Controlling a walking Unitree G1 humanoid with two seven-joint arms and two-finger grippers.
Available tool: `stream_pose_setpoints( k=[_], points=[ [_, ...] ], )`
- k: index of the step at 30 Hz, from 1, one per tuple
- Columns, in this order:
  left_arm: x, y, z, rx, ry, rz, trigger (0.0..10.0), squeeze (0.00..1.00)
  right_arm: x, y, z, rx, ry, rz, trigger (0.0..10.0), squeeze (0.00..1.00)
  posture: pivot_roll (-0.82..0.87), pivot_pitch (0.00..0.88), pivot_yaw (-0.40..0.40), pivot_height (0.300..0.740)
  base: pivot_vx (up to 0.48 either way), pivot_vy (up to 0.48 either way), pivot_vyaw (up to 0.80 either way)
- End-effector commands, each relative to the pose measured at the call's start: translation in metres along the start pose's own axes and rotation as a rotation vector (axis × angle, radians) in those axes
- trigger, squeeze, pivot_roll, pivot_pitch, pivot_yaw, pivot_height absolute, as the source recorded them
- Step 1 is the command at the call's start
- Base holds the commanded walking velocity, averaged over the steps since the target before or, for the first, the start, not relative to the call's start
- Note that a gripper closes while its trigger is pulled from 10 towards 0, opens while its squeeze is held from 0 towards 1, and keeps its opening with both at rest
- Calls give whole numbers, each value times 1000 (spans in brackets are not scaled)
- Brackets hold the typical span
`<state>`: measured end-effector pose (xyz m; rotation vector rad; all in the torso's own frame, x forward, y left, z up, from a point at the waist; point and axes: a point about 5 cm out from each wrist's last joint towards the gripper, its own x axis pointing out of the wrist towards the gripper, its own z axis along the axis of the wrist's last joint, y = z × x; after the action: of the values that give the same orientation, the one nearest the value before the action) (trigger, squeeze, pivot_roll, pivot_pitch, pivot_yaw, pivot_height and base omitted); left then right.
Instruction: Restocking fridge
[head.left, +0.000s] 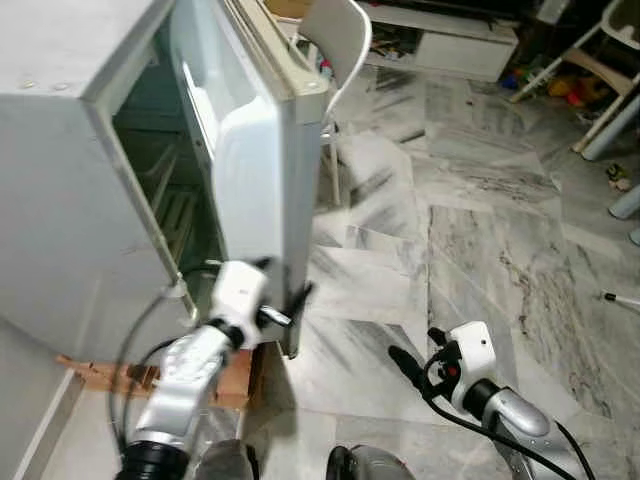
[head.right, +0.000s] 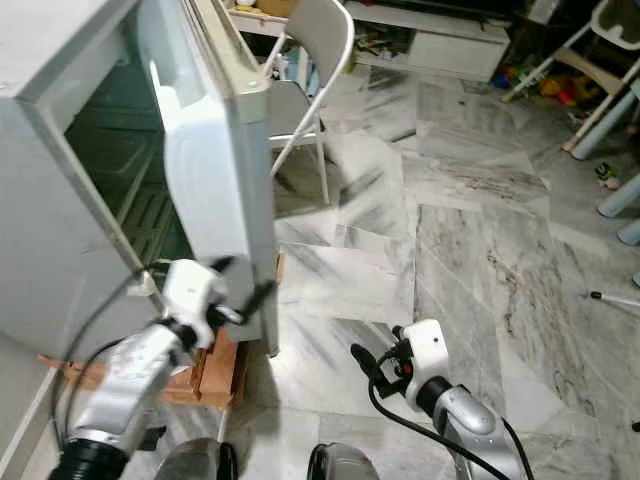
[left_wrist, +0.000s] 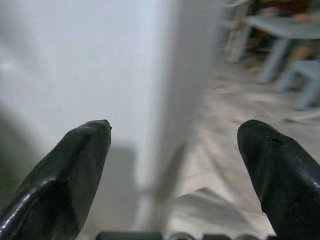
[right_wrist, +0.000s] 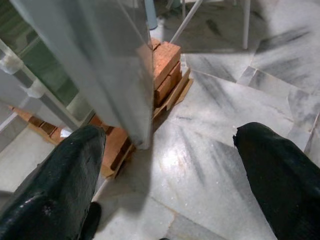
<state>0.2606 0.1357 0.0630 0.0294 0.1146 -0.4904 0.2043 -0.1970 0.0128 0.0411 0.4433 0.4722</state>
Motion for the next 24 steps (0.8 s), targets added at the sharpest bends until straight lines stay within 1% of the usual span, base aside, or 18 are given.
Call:
stream_pose_setpoints(
  k=[1, 4, 5, 6, 8, 12, 15, 17, 23, 24],
  points=[
    [-5, 5, -6, -4, 22, 35, 10000, 0, 0, -3, 1, 4, -12, 0, 10000, 0, 99, 44, -84, 740, 0, 0, 0],
    [-14, 24, -8, 9, 33, 117, 10000, 0, 2, -3, -2, 7, -14, 3, 10000, 0, 104, 43, -83, 740, 0, 0, 0],
    [-14, 24, -8, 9, 33, 117, 10000, 0, 2, -3, -2, 7, -14, 3, 10000, 0, 104, 43, -83, 740, 0, 0, 0],
    [-17, 29, -9, 15, 39, 144, 10000, 0, 4, -3, -4, 4, -15, 2, 10000, 0, 106, 42, -82, 740, 0, 0, 0],
    [-19, 31, -9, 13, 41, 157, 10000, 0, 6, -3, -5, 0, -17, -1, 10000, 0, 107, 43, -81, 740, 0, 0, 0],
    [-17, 26, -7, -10, 23, 123, 10000, 0, 10, -6, -4, -33, -46, -33, 10000, 0, 106, 45, -77, 740, 69, -63, 0],
    [-12, 22, -5, -14, 14, 104, 10000, 0, 12, -11, -3, -54, -66, -71, 10000, 0, 101, 44, -73, 740, 310, -363, 0],
    [-10, 20, -4, -13, 12, 99, 10000, 0, 13, -13, -3, -53, -70, -82, 10000, 0, 101, 43, -72, 740, 240, -412, 0],
    [-8, 14, -5, -16, 15, 72, 10000, 0, 17, -20, -4, -57, -70, -94, 10000, 0, 96, 39, -66, 740, 0, -421, 0],
    [-8, 13, -6, -15, 15, 69, 10000, 0, 17, -20, -4, -58, -70, -95, 10000, 0, 96, 39, -66, 740, 270, -394, 0]
  ],
)
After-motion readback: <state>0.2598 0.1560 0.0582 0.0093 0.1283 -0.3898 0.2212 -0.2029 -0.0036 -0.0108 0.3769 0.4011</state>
